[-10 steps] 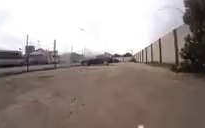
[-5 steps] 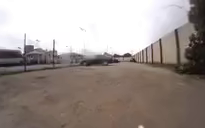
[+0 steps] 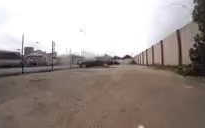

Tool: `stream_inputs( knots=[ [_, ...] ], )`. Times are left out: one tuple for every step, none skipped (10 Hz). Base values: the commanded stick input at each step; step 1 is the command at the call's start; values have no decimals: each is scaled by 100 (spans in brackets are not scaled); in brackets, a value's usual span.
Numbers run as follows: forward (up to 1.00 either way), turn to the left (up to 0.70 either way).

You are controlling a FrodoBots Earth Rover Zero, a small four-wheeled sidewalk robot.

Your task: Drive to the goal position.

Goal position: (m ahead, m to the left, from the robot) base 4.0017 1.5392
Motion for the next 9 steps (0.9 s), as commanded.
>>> stream_inputs(
  knots=[
    [50, 0],
    [50, 0],
    [50, 0],
    [50, 0],
    [50, 0],
    [50, 0],
    [50, 0],
    [50, 0],
    [50, 0]
  ],
)
